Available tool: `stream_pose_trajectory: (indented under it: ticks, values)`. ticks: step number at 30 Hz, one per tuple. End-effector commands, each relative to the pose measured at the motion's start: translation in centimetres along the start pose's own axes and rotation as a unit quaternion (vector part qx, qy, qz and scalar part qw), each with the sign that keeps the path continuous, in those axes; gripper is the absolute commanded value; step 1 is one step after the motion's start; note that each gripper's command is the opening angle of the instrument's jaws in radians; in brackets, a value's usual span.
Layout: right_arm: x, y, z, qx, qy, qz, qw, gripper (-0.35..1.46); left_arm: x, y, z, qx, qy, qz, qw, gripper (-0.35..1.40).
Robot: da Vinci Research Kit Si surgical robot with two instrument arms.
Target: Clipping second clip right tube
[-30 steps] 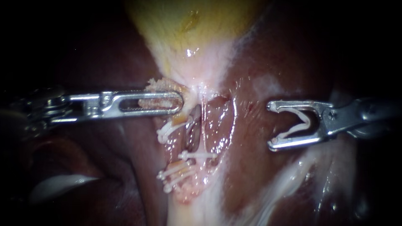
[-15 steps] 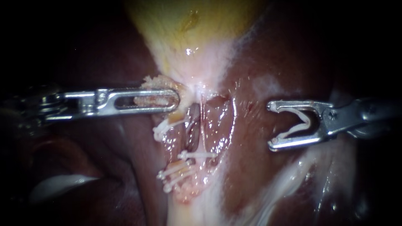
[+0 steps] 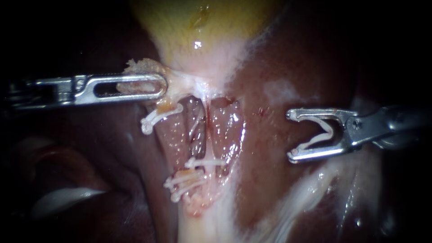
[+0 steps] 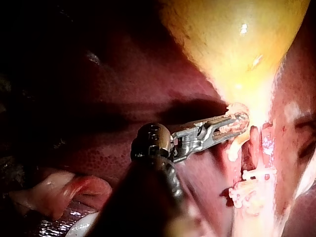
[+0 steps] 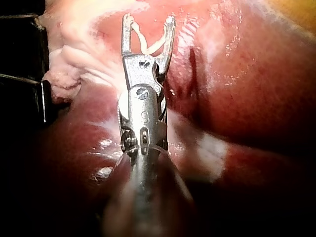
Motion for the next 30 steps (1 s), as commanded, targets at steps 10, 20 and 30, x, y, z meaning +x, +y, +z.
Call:
stream_pose_trajectory:
  ticks: [10,20,30]
  values:
    - [-0.04,-0.04,0.26,0.004,0.003,0.016,0.9999,0.50,0.01,-0.01,0.01,-0.001,-0.001,0.000,1.0000,-0.35]
    - [-0.22,0.00,0.86,0.005,0.011,0.107,0.9942,0.50,0.02,-0.05,0.02,-0.002,-0.002,0.000,1.0000,-0.35]
    - [-0.51,0.11,1.42,0.001,0.015,0.171,0.9851,0.50,0.03,-0.08,0.02,-0.003,-0.002,0.000,1.0000,-0.35]
